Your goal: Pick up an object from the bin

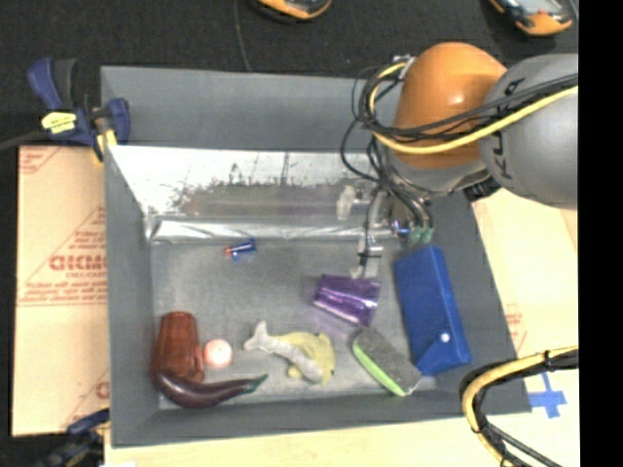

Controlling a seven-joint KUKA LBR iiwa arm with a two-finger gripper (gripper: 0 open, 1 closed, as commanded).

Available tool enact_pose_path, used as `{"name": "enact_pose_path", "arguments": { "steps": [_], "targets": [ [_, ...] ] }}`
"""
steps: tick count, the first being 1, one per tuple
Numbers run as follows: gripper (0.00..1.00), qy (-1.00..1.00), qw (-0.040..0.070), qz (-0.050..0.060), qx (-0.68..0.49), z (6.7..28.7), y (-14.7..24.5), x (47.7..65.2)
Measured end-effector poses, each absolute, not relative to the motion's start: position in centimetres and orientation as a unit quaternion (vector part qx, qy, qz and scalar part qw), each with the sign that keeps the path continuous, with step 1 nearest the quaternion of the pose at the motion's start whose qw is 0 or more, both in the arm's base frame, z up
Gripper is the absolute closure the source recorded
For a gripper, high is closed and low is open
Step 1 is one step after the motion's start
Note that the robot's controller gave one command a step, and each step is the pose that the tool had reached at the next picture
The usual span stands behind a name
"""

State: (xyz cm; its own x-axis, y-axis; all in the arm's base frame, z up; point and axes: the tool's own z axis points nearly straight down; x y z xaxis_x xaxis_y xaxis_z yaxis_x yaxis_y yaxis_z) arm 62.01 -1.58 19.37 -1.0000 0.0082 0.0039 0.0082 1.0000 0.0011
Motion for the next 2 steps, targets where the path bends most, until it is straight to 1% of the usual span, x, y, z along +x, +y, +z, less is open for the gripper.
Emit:
{"name": "enact_pose_path", "arguments": {
  "steps": [1, 2],
  "targets": [
    [0.00, -1.000, -0.002, 0.000, -0.004, 19.8, -1.6, 62.2],
    [0.00, -1.000, -0.003, 0.000, -0.004, 10.9, -4.4, 59.9]
  ]
}}
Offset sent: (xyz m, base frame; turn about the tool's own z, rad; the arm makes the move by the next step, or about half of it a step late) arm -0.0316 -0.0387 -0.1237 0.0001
